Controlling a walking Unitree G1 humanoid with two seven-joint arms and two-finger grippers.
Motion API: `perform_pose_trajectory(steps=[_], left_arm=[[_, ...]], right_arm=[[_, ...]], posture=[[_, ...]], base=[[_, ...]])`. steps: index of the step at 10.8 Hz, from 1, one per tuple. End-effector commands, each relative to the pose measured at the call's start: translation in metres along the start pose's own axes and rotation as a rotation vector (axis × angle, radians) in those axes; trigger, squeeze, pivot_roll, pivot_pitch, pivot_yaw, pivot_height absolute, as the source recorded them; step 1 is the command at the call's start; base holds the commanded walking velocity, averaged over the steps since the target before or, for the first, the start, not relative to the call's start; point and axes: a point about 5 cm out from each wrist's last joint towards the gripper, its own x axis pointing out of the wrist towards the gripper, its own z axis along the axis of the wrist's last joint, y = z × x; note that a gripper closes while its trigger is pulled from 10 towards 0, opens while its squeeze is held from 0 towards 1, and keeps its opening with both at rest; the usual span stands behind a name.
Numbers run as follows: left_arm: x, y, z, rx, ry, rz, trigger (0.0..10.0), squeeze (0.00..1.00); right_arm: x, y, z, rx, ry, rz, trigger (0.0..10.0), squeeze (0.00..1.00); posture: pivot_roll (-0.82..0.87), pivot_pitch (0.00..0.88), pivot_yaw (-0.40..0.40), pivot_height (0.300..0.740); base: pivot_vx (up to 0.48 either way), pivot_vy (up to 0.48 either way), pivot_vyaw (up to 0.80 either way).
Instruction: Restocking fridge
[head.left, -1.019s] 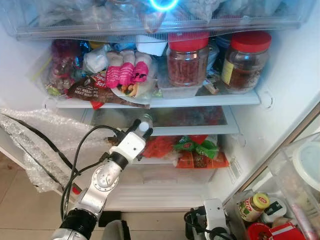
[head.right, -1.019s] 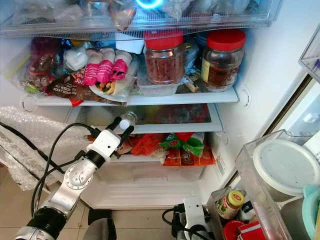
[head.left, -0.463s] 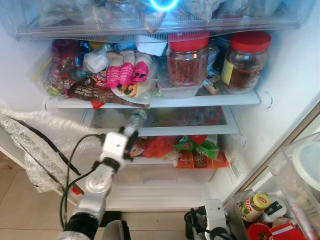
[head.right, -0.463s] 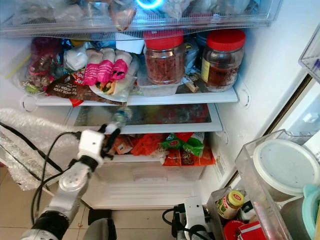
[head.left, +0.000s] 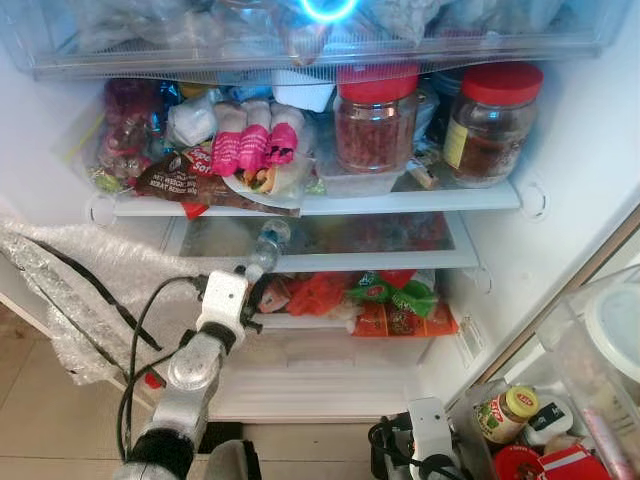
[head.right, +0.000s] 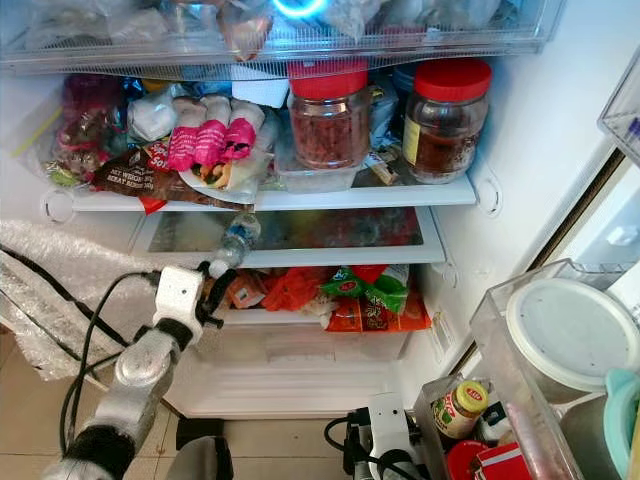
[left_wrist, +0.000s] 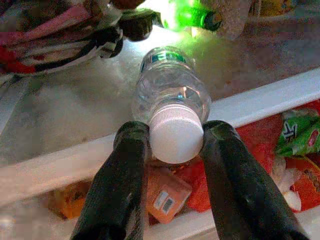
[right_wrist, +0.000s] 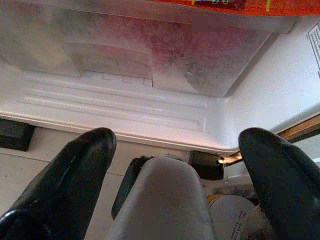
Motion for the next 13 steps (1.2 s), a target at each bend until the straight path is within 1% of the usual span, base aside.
perform_pose_trajectory(steps=[1,3,4,5,7,8,9,10,13], left_arm=[[0.001,-0.001,-0.004,-0.007,0.035,-0.001,10.0,0.0],[0.013,-0.002,0.005,-0.016,0.016,0.018,10.0,0.0],[0.017,-0.003,0.007,-0.017,0.019,0.02,10.0,0.0],[0.022,-0.005,0.006,-0.003,0.045,0.026,10.0,0.0],[0.029,-0.001,0.006,-0.02,0.085,0.077,10.0,0.0],[0.036,0.001,0.005,-0.048,0.133,0.105,10.0,0.0],[0.038,0.001,0.006,-0.053,0.141,0.103,10.0,0.0],[0.041,-0.002,0.004,-0.042,0.169,0.094,10.0,0.0],[0.04,-0.004,0.0,-0.065,0.189,0.099,10.0,0.0]], right_arm=[[-0.012,0.002,-0.029,0.018,0.119,-0.002,10.0,0.0],[-0.012,0.002,-0.029,0.018,0.121,-0.003,10.0,0.0],[-0.011,0.003,-0.029,0.018,0.121,-0.003,10.0,0.0],[-0.011,0.003,-0.029,0.02,0.121,-0.005,10.0,0.0],[-0.011,0.003,-0.028,0.021,0.12,-0.006,10.0,0.0],[-0.011,0.003,-0.028,0.021,0.122,-0.006,10.0,0.0],[-0.011,0.003,-0.028,0.022,0.122,-0.006,10.0,0.0],[-0.011,0.003,-0.028,0.023,0.122,-0.006,10.0,0.0],[-0.011,0.003,-0.028,0.023,0.123,-0.009,10.0,0.0]], posture=[[-0.14,0.085,0.037,0.61],[-0.14,0.085,0.039,0.61],[-0.14,0.085,0.039,0.61],[-0.14,0.086,0.042,0.61],[-0.14,0.085,0.042,0.61],[-0.14,0.085,0.043,0.61],[-0.14,0.085,0.044,0.61],[-0.14,0.085,0.044,0.61],[-0.14,0.084,0.046,0.61]], base=[[0.0,0.0,0.0],[0.0,0.0,0.0],[0.0,0.0,0.0],[0.0,0.0,0.0],[0.0,0.0,0.0],[0.0,0.0,0.0],[0.0,0.0,0.0],[0.0,0.0,0.0],[0.0,0.0,0.0]])
